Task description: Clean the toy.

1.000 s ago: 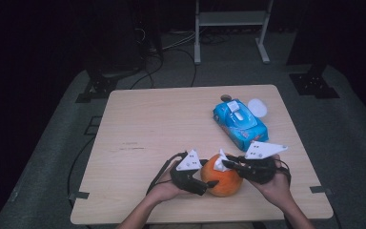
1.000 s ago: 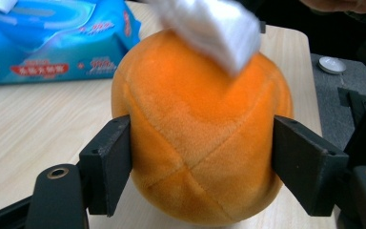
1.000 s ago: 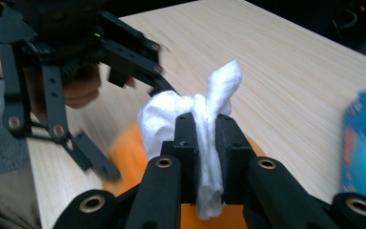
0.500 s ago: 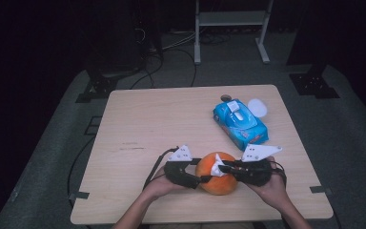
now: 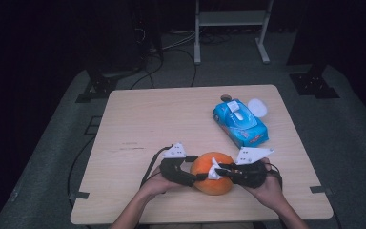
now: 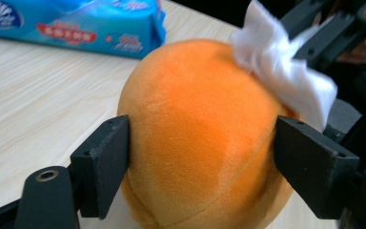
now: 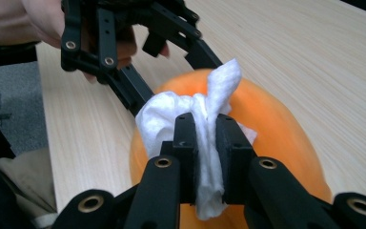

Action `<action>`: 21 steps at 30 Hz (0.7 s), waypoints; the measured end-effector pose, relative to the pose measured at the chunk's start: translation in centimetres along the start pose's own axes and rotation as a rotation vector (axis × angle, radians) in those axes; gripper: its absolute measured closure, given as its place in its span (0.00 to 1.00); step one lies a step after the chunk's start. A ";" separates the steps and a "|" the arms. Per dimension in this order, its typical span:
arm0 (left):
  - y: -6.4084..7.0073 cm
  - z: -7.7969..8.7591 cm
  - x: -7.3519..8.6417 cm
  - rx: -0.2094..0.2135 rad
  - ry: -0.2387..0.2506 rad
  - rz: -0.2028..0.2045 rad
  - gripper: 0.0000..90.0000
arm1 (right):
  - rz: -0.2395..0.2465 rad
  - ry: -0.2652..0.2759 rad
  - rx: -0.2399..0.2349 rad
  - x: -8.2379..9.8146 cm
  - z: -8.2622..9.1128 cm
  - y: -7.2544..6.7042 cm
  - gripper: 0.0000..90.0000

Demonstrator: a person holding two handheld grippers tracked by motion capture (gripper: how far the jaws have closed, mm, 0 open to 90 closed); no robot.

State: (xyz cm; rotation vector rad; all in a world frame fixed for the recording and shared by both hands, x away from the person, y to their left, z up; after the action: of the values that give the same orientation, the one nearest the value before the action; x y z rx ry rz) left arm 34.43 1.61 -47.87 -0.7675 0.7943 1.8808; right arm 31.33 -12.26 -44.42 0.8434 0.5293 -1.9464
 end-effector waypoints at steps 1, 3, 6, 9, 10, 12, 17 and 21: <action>-0.1 0.0 0.1 0.003 -0.001 0.008 0.25 | -0.009 -0.008 0.007 0.4 0.1 0.4 0.88; -0.3 0.0 0.3 0.006 -0.001 0.009 0.25 | -0.035 -0.013 0.004 1.1 0.4 1.0 0.88; -0.3 0.0 0.4 0.004 -0.001 0.005 0.25 | -0.084 -0.023 -0.007 2.3 0.7 2.2 0.87; -0.2 0.0 0.4 -0.004 -0.003 -0.003 0.25 | -0.101 -0.030 -0.007 2.6 0.9 2.9 0.87; -0.3 0.0 0.4 -0.008 -0.006 -0.004 0.26 | -0.111 -0.024 -0.012 2.5 0.9 2.9 0.87; -0.3 -0.1 0.5 -0.015 -0.008 -0.016 0.26 | -0.114 -0.013 -0.007 2.0 0.8 3.0 0.88; 0.0 0.1 0.5 -0.024 -0.027 -0.039 0.26 | -0.136 0.007 -0.005 0.9 0.1 3.8 0.88; 0.1 0.5 0.1 0.026 -0.013 -0.023 0.16 | -0.096 -0.011 -0.018 1.3 0.0 2.7 0.88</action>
State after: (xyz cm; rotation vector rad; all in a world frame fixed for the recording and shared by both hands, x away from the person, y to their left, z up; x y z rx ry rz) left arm 34.22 1.98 -47.60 -0.7448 0.7969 1.8504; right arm 33.28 -14.30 -45.47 0.8089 0.5893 -2.0291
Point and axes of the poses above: each handheld gripper's, and its own axes: z roughly backward along the jaws, x roughly out of its underside, y roughly to its right, the point moved 8 cm from there along -z, roughly forward along the jaws, and after that the axes turned 9 degrees about -y, right-handed, at the moved point
